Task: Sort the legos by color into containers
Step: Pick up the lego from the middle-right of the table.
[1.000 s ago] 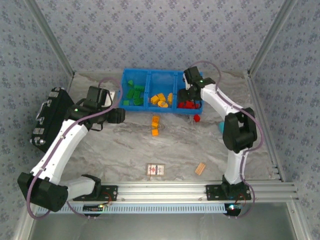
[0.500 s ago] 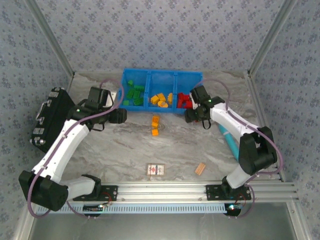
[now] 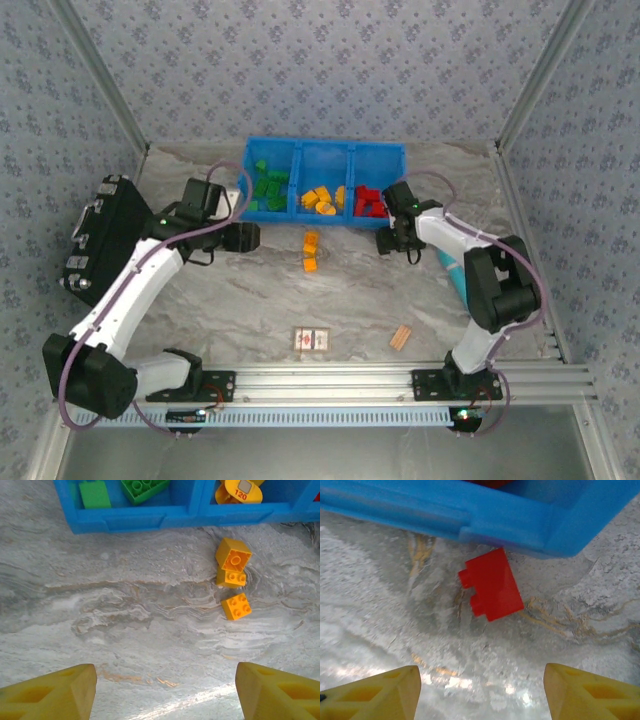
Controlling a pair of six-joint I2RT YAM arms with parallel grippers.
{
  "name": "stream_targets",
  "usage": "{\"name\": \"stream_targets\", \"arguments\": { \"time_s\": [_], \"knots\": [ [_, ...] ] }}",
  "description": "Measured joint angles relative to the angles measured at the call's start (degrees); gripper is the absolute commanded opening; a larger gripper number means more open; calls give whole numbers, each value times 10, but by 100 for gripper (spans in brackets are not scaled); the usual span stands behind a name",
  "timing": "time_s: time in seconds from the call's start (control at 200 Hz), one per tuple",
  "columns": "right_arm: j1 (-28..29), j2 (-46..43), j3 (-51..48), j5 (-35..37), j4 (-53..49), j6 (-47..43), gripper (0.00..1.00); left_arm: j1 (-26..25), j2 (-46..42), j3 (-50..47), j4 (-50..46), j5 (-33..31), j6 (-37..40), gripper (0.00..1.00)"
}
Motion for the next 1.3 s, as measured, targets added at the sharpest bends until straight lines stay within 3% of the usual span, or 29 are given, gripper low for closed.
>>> {"name": "stream_targets", "arguments": {
  "time_s": [0.35,1.035,1.3],
  "knots": [
    [-11,65,54,0,30,-16,65,-44,35,-25,28,16,-26,73],
    [-17,98,83,6,19,-35,39,-56,77,-24,47,15,-37,73],
    [-17,98,84,6,15,-36,33,-79,111,-19,105,-7,-47,73]
  ]
}}
